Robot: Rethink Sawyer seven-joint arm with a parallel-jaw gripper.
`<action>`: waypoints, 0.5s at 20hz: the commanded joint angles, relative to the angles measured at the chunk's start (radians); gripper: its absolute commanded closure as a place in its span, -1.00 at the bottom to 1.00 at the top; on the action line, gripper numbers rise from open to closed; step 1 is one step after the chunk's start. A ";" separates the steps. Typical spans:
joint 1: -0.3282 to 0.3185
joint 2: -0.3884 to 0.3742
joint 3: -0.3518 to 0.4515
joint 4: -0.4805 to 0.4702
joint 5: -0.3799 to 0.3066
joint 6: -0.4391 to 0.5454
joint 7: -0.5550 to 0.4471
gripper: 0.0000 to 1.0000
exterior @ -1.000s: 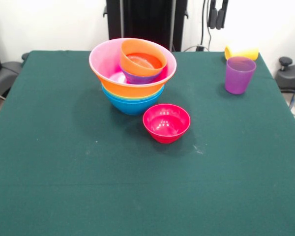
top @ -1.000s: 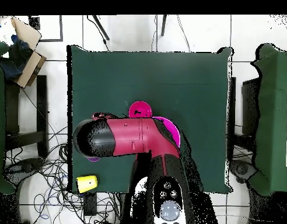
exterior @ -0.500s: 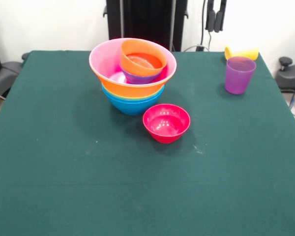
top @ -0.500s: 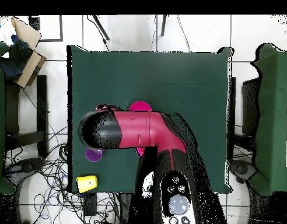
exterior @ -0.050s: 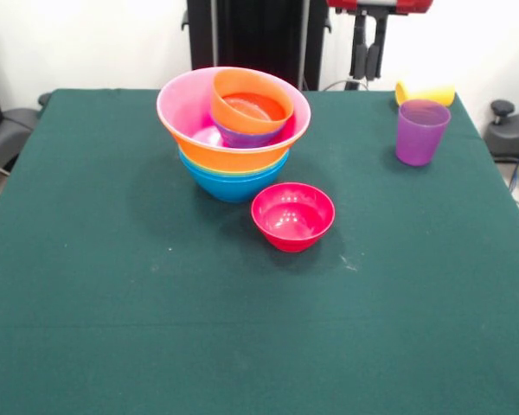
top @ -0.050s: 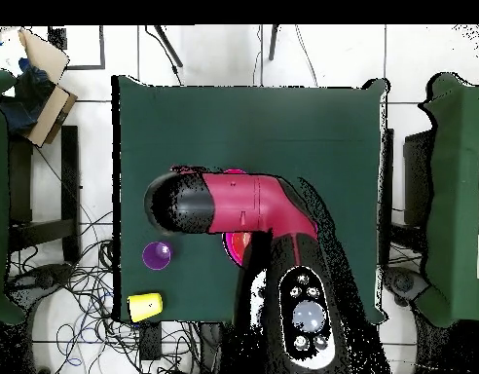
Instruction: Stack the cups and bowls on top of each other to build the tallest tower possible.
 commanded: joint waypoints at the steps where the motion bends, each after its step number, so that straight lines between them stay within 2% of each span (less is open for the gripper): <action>1: -0.028 0.078 0.092 -0.070 -0.008 0.078 -0.050 1.00; 4: -0.037 0.087 0.097 -0.082 -0.016 0.083 -0.065 1.00; 10: -0.044 0.176 0.113 -0.214 -0.031 0.102 -0.091 1.00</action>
